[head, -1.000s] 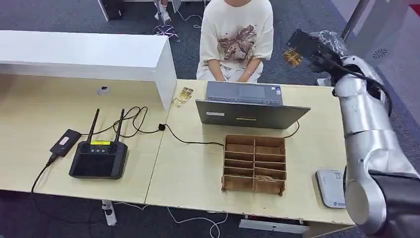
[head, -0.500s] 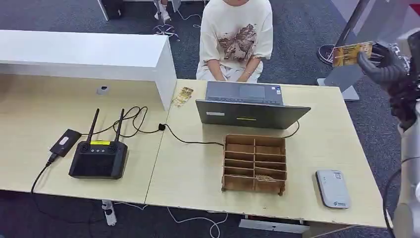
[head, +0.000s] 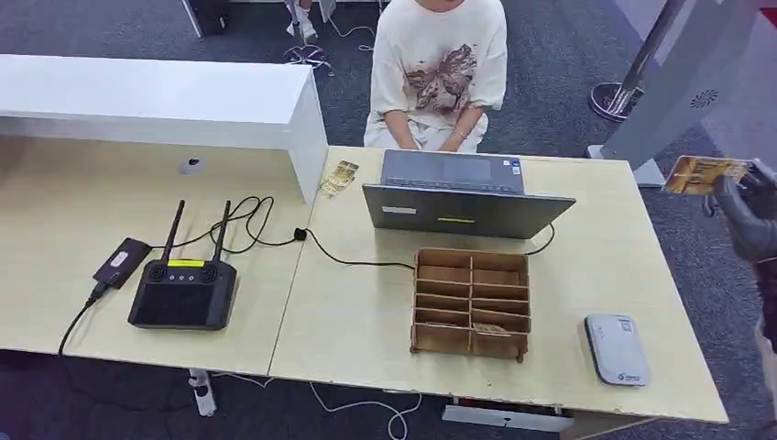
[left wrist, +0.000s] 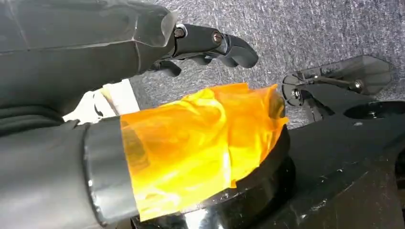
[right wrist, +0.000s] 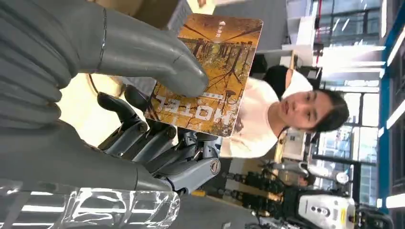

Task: Pass the card to the sensor for recognition and then transmit it.

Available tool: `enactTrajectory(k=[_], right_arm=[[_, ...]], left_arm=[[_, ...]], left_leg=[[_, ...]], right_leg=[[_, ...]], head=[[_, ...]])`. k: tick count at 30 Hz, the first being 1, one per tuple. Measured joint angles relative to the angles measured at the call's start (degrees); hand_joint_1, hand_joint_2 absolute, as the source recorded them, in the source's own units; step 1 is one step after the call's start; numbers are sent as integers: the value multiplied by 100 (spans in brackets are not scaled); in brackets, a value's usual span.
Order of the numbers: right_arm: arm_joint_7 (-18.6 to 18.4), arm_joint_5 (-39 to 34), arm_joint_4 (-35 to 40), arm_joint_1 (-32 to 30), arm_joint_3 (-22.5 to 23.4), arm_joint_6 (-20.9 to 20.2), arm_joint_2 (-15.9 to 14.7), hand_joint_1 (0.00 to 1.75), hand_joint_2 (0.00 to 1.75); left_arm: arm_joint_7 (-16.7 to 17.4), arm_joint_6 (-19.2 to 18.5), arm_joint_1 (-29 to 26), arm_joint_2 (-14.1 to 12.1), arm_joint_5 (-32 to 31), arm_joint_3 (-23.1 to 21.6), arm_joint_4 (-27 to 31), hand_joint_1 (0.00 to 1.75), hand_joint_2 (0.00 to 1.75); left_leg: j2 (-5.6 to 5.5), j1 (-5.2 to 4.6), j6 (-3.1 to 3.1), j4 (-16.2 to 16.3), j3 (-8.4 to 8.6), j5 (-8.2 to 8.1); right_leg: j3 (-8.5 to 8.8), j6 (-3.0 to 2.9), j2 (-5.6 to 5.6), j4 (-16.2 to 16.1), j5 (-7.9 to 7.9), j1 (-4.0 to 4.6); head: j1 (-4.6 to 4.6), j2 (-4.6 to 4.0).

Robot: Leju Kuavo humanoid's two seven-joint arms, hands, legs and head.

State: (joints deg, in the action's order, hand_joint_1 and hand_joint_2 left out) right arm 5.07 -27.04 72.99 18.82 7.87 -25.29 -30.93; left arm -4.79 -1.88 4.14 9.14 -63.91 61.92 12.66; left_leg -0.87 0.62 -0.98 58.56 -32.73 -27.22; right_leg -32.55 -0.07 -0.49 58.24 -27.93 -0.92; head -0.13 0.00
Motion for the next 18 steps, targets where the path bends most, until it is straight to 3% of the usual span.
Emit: enactTrajectory(k=[11, 18], right_arm=[[-193, -1046, 1562, -2417, 822, -500, -479, 175, 175], [-256, -810, 1759, -2946, 898, -450, -494, 175, 175]], left_arm=[[24, 13, -6, 11, -52, 109, 0, 0, 0], [103, -129, -2, 13, -68, 170, 0, 0, 0]], left_leg=[[4, -2, 5, 0, -9, -7], [19, -2, 5, 0, -3, -6]], right_leg=[[-3, 10, 3, -1, -7, -2], [-3, 9, 15, 0, -6, -2]], head=[[0, 0], [0, 0]])
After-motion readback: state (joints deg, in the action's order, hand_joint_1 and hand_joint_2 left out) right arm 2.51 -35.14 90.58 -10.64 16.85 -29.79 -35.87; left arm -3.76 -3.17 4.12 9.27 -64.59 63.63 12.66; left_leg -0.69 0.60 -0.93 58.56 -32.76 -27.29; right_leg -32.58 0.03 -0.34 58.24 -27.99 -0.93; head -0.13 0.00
